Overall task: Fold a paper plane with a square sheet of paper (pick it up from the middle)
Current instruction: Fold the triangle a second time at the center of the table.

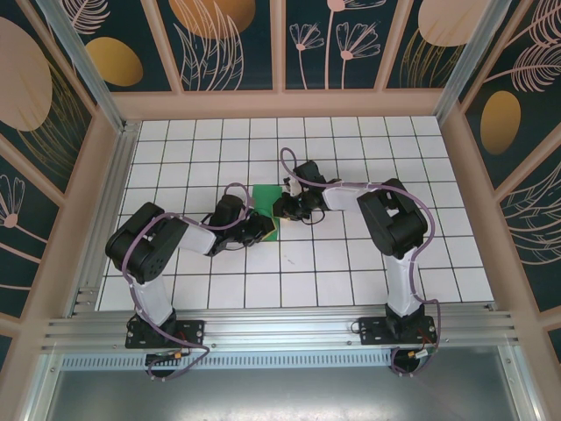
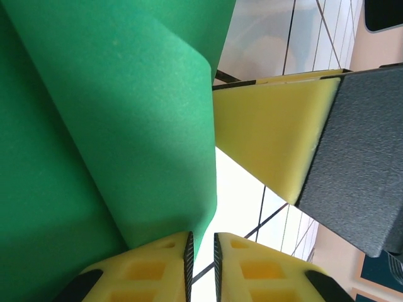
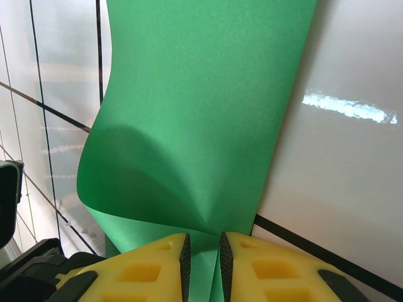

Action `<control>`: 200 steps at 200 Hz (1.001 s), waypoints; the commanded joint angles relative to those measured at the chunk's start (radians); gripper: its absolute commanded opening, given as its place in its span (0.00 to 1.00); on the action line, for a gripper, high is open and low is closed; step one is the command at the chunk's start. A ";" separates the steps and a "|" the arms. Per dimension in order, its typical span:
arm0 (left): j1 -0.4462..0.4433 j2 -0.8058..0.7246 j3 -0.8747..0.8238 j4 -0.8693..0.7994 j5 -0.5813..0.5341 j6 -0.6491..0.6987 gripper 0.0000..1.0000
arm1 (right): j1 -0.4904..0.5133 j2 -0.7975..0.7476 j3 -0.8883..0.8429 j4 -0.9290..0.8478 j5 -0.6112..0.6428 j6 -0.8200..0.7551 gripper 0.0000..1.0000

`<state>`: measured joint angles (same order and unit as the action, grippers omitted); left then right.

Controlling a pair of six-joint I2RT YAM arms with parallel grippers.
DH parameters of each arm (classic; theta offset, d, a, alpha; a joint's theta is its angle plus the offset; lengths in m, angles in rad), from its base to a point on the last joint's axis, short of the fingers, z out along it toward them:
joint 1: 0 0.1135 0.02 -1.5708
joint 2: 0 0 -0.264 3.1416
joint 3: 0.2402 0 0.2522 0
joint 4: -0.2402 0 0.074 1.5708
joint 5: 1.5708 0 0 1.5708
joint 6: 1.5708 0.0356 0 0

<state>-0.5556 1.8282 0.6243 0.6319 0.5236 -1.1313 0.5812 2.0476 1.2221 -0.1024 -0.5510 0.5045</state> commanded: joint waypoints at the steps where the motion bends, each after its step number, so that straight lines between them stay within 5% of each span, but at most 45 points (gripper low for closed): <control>1: -0.006 0.013 0.010 -0.015 0.004 0.003 0.20 | -0.006 0.054 -0.017 -0.045 0.026 0.006 0.24; 128: -0.009 0.011 0.050 -0.230 -0.080 0.073 0.11 | -0.006 -0.019 0.024 -0.048 0.022 0.024 0.25; 200: -0.010 0.022 0.060 -0.272 -0.100 0.076 0.09 | -0.007 -0.197 -0.065 0.033 0.106 0.034 0.24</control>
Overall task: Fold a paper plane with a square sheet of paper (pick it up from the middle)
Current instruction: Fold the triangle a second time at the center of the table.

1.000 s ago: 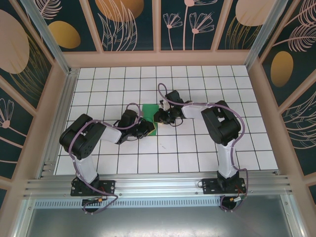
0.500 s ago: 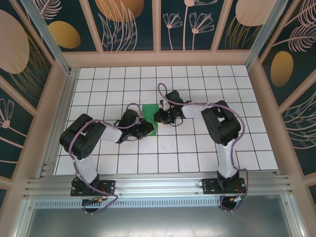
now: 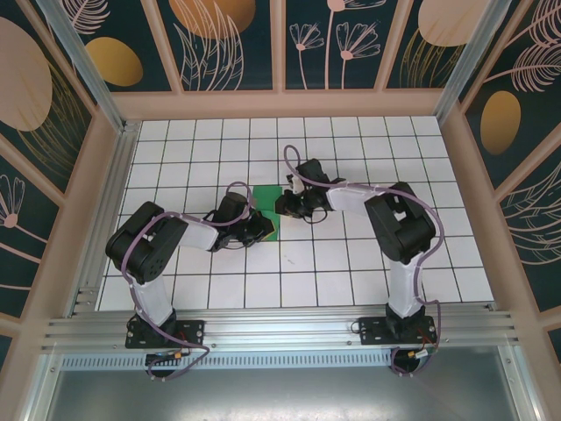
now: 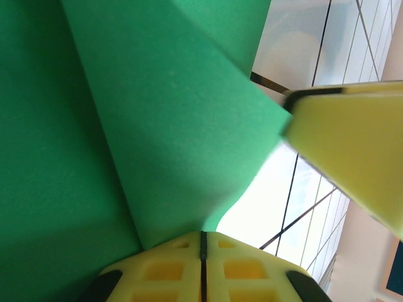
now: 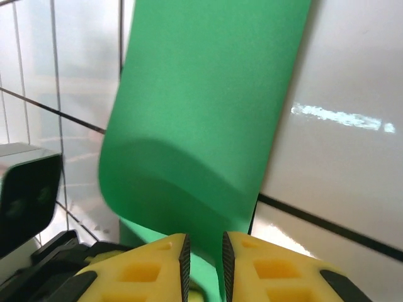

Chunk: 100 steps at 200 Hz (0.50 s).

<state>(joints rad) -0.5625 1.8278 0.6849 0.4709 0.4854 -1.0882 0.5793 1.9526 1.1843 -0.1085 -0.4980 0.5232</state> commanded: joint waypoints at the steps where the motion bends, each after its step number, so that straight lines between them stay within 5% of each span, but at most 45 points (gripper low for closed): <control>1: -0.004 0.022 -0.001 -0.111 -0.062 0.032 0.09 | -0.004 -0.105 -0.028 0.039 0.055 0.015 0.24; 44: -0.004 0.022 0.012 -0.145 -0.086 0.033 0.07 | 0.054 -0.121 -0.038 -0.026 0.179 0.030 0.11; 100: -0.004 0.017 0.019 -0.164 -0.107 0.011 0.02 | 0.094 -0.055 -0.036 -0.045 0.155 0.068 0.07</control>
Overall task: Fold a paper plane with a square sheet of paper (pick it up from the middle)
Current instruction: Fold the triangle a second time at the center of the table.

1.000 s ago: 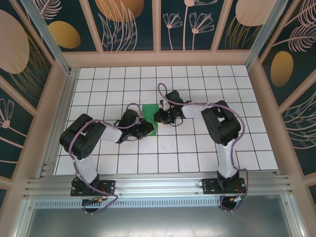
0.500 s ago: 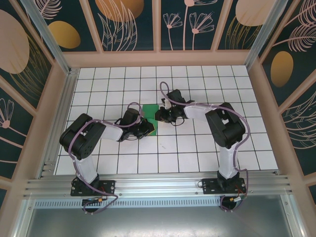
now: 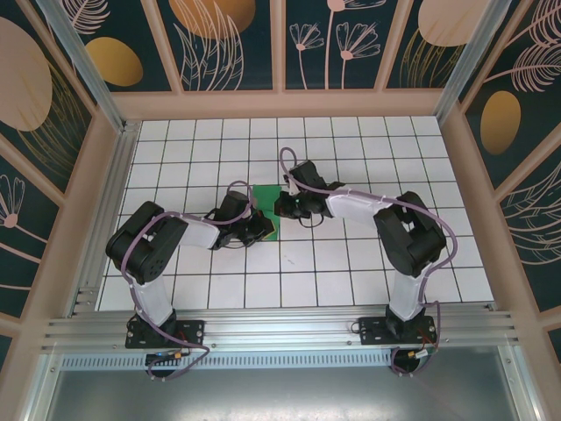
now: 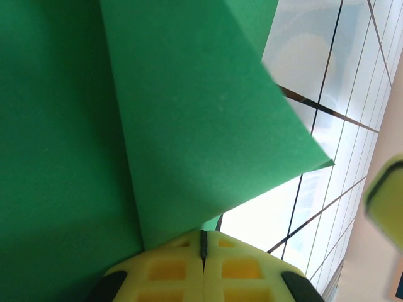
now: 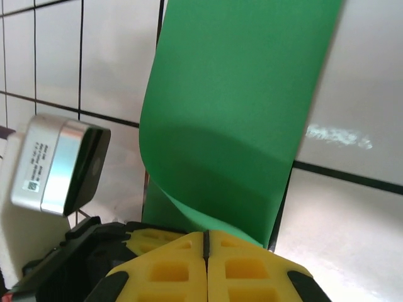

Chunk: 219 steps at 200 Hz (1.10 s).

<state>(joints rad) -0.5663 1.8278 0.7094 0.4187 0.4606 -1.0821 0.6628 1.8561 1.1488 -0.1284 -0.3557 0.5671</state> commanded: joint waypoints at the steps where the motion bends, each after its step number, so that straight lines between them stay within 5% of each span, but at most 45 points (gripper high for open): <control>1: 0.001 0.017 -0.005 -0.114 -0.082 0.004 0.02 | 0.010 0.042 0.000 -0.025 0.013 0.024 0.07; 219: -0.012 -0.059 -0.053 0.032 0.021 -0.061 0.10 | 0.012 0.194 0.076 -0.073 -0.023 0.035 0.05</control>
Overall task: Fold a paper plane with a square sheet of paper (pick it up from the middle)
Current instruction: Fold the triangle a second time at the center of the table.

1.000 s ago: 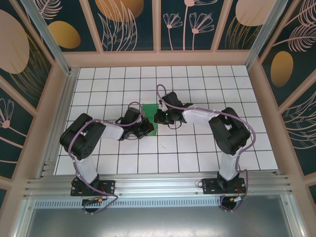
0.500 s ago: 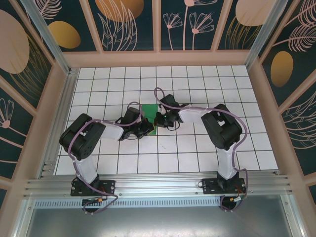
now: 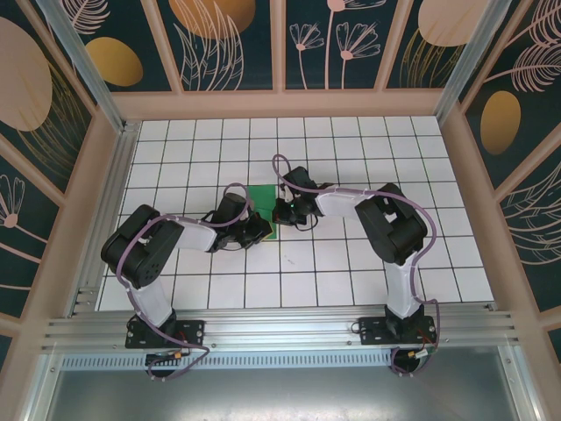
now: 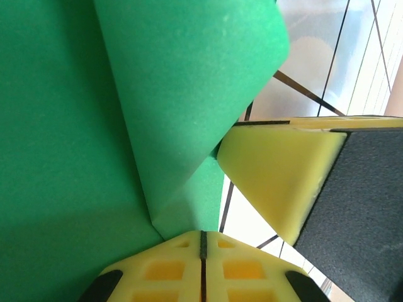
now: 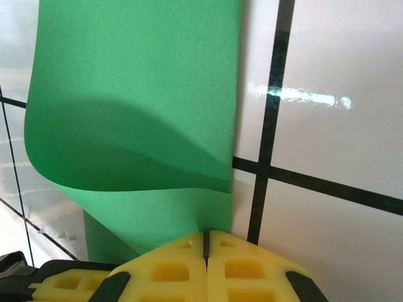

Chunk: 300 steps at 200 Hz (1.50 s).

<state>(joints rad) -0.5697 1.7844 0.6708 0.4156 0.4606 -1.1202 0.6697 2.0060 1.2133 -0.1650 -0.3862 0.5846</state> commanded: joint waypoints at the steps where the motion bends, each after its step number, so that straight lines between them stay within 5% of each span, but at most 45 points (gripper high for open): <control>1: -0.010 -0.015 -0.015 0.037 0.020 -0.023 0.10 | 0.005 0.044 0.011 -0.037 0.007 0.018 0.05; 133: -0.040 0.020 -0.045 0.013 -0.035 -0.038 0.02 | -0.001 0.056 -0.005 -0.040 0.016 0.061 0.02; 178: -0.055 0.030 -0.017 -0.039 -0.059 -0.016 0.02 | -0.002 0.058 -0.003 -0.050 0.029 0.060 0.02; 210: -0.059 0.023 -0.006 0.032 0.037 -0.013 0.06 | -0.001 0.062 0.000 -0.054 0.032 0.058 0.02; 300: -0.063 -0.024 0.016 -0.093 -0.010 0.051 0.07 | -0.003 0.079 0.022 -0.074 0.036 0.058 0.01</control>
<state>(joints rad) -0.6250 1.7866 0.6689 0.4110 0.4484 -1.1065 0.6674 2.0197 1.2343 -0.1852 -0.3923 0.6357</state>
